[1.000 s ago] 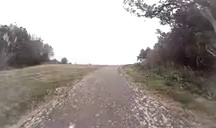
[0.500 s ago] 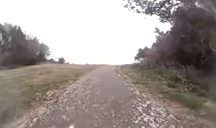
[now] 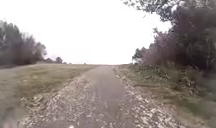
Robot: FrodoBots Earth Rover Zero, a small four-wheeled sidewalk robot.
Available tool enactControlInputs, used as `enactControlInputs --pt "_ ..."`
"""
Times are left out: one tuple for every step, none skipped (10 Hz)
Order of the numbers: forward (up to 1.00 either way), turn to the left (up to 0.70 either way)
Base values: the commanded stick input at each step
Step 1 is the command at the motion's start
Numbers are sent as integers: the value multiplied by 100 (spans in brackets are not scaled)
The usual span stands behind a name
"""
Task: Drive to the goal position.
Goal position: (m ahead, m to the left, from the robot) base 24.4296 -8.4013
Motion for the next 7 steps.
enactControlInputs --pt "60 -6" --pt "60 -1" --pt "60 3" --pt "60 12" --pt "60 15" --pt "60 15" --pt "60 15"
